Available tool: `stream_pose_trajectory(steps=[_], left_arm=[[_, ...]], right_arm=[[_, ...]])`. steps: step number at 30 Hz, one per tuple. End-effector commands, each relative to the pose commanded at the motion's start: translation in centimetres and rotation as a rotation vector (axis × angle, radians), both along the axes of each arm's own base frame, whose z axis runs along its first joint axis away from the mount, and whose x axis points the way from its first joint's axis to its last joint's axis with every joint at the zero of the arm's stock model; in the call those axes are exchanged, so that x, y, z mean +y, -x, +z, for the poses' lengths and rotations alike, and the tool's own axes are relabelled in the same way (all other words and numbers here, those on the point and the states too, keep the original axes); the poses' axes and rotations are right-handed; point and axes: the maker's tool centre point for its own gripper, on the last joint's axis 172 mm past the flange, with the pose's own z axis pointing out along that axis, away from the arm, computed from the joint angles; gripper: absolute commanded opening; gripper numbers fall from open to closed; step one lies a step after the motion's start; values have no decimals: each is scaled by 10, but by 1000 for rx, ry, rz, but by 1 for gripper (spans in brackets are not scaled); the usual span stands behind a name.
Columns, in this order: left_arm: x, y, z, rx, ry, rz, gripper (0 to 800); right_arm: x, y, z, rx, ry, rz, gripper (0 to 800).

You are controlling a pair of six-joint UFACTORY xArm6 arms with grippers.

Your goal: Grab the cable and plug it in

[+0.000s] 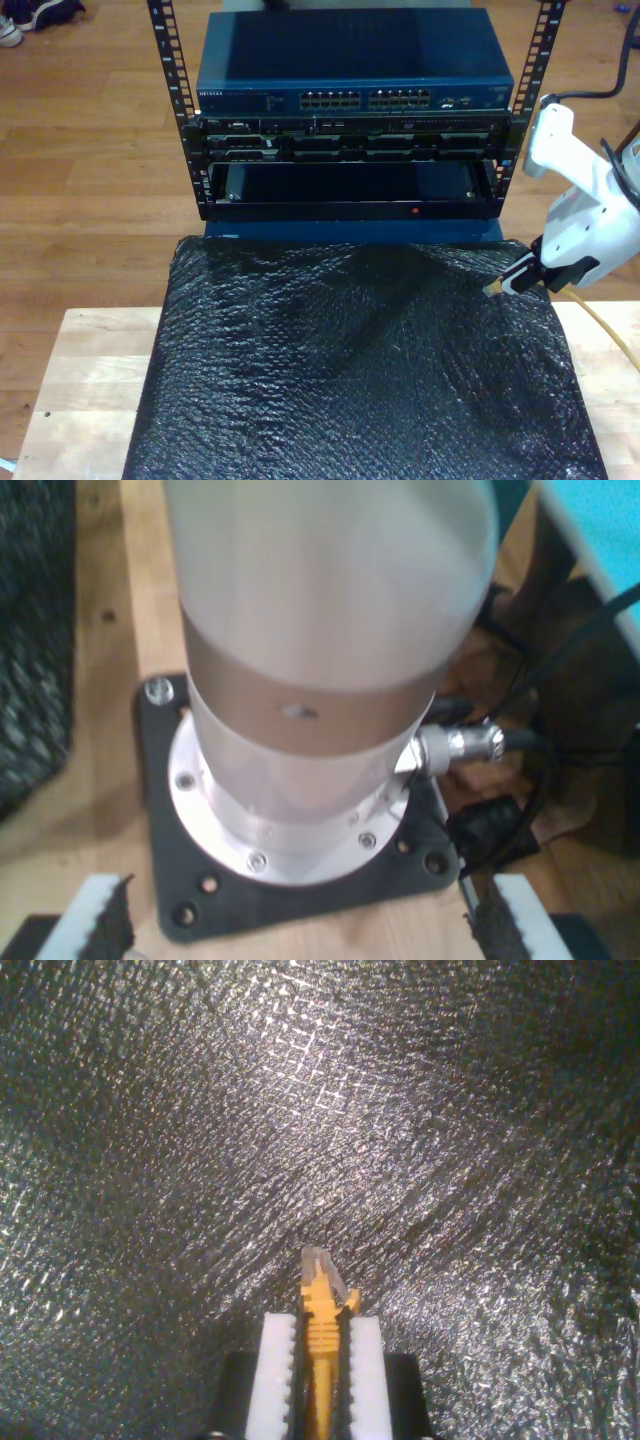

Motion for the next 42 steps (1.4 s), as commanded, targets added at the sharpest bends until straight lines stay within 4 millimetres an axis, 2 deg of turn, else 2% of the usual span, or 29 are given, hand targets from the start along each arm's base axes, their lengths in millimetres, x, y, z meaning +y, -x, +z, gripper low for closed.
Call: stream_pose_trajectory(steps=[4, 12, 16, 20, 27, 31, 36, 42], left_arm=[[-3, 13, -13, -7, -14, -5, 799], [6, 14, -22, -102, -35, -44, 799], [14, 17, -37, -134, -97, -33, 799], [7, 18, -55, -146, -117, -44, 800], [8, 15, -73, -192, -151, -73, 800], [9, 12, -74, -205, -156, -71, 800], [9, 11, -74, -213, -155, -70, 800], [9, 11, -74, -213, -155, -70, 800]], right_arm=[[0, 2, -3, 5, 1, 2, 0], [1, 2, -9, 26, -3, 2, 0], [1, 3, -10, 29, -2, 5, 0], [1, 4, -20, 55, -4, 5, 0], [1, 3, -29, 75, -7, 1, 0], [1, 3, -36, 91, -8, 0, 0], [-3, -8, -43, 73, 6, -20, 0], [-2, -2, -50, 90, 3, -20, 0]])
